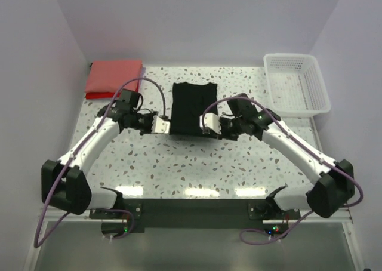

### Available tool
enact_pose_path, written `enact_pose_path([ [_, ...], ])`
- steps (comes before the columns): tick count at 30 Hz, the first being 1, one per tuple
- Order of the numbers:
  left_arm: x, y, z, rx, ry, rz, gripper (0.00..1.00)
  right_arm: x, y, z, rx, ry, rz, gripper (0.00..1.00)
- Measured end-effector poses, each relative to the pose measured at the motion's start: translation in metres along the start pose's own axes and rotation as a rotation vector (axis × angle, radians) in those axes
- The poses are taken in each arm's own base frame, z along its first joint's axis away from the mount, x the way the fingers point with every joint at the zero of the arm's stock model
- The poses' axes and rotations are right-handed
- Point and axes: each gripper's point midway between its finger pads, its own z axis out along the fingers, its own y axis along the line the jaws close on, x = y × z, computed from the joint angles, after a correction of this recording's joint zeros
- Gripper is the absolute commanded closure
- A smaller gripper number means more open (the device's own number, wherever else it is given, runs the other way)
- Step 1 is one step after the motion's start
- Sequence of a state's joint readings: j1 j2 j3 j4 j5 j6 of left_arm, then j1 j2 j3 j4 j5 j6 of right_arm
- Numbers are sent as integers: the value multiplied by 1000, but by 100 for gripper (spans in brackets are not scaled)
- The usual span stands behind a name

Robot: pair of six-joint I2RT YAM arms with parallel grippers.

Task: Fold and stack the t-shirts
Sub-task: Fold the tshirt

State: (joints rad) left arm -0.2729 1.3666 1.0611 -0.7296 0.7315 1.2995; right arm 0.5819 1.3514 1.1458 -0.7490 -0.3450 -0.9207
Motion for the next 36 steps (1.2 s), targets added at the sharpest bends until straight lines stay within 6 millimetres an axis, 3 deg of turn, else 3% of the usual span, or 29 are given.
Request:
enact_pose_path([
  [4, -29, -49, -22, 78, -42, 20, 100, -13, 48, -34, -80, -66, -23, 100],
  [8, -51, -74, -41, 123, -88, 5, 100, -23, 69, -58, -115, -121, -16, 100],
  [11, -59, -66, -45, 148, -90, -27, 100, -25, 69, -58, -156, -102, 7, 100],
  [15, -53, -28, -31, 170, -69, -70, 100, -8, 54, -37, -222, -36, 88, 100],
  [20, -21, 20, 12, 220, -36, -139, 100, 29, 11, -3, -269, 41, 214, 100],
  [28, 56, 83, 79, 243, 15, -234, 100, 65, -39, 72, -356, 113, 300, 100],
  [31, 86, 91, 100, 245, 43, -266, 100, 80, -48, 104, -383, 140, 336, 100],
  [33, 101, 85, 111, 264, 56, -297, 100, 89, -50, 120, -401, 161, 357, 100],
  [36, 112, 75, 119, 290, 65, -323, 100, 92, -53, 128, -410, 169, 381, 100],
])
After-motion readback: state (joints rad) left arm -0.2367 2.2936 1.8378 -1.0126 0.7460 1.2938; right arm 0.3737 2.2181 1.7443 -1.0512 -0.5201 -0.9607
